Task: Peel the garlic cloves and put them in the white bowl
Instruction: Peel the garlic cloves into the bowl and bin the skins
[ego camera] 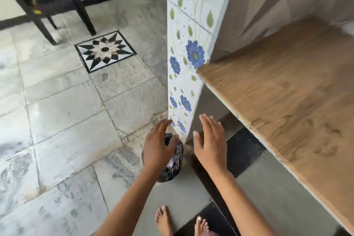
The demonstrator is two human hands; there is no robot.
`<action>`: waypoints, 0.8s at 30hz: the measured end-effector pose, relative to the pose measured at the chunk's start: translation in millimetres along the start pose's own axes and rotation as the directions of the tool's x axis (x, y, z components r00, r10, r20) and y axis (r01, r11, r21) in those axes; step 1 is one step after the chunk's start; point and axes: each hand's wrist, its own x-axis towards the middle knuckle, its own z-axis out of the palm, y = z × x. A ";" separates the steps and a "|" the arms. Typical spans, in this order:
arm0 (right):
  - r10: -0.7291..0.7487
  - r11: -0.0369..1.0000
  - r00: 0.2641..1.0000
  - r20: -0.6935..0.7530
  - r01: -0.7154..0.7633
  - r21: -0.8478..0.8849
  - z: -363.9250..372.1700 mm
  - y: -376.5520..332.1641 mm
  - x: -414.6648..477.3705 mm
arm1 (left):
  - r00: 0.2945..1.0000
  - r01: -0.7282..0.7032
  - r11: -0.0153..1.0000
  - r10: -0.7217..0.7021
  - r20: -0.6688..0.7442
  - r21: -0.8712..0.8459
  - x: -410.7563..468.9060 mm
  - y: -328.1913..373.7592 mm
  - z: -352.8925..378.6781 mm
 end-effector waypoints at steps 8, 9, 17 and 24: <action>0.165 0.975 0.922 -0.351 -0.205 -0.080 -174.2 70.0 -56.8 | 0.888 -0.446 0.889 0.454 0.078 -0.100 -28.6 160.1 32.5; 0.188 0.965 0.906 -0.379 -0.242 -0.100 -189.2 84.7 -67.8 | 0.861 -0.488 0.866 0.498 0.106 -0.106 -32.6 175.1 46.1; 0.383 0.818 0.827 -0.411 -0.510 -0.265 -297.0 202.4 -168.7 | 0.663 -0.655 0.751 0.624 0.415 -0.082 -87.4 315.6 172.1; 0.454 0.764 0.829 -0.328 -0.551 -0.335 -311.3 257.3 -203.2 | 0.730 -0.590 0.801 0.474 0.492 0.104 -90.1 356.5 228.7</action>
